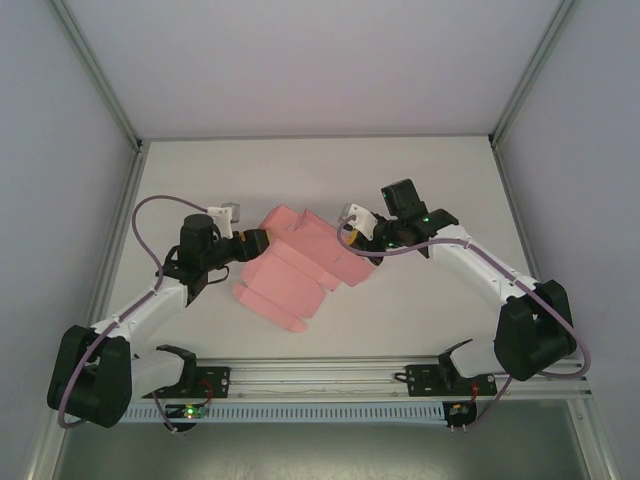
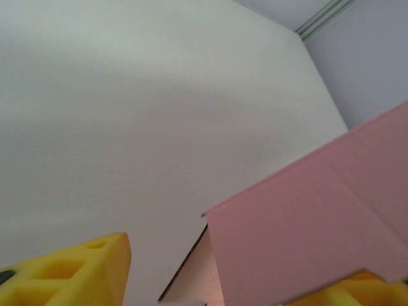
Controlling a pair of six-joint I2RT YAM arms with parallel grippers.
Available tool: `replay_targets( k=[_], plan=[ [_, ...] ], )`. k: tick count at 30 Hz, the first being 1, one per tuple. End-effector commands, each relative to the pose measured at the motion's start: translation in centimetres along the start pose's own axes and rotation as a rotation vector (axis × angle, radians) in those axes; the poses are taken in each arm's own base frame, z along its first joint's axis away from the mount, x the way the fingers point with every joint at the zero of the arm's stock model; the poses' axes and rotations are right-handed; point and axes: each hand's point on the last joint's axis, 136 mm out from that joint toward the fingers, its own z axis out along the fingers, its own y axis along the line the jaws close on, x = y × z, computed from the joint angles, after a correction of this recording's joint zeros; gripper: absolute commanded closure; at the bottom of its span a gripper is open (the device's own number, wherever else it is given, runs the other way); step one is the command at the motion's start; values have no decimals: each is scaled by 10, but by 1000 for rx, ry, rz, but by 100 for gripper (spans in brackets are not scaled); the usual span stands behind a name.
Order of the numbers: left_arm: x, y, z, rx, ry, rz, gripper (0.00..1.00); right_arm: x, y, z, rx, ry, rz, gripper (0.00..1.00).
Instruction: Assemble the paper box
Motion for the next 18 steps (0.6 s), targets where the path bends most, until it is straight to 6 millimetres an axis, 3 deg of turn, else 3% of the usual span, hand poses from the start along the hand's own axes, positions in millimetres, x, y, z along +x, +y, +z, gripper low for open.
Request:
replay_targets(
  k=[1, 10, 18],
  plan=[
    [-10, -5, -2, 40, -51, 32, 42, -7, 7, -8, -51, -48, 9, 100],
    [-5, 0, 0, 47, -61, 20, 62, -7, 5, -7, -69, -62, 43, 100],
    [-3, 6, 1, 27, -69, 28, 92, -4, 1, -5, -71, -54, 77, 100]
  ],
)
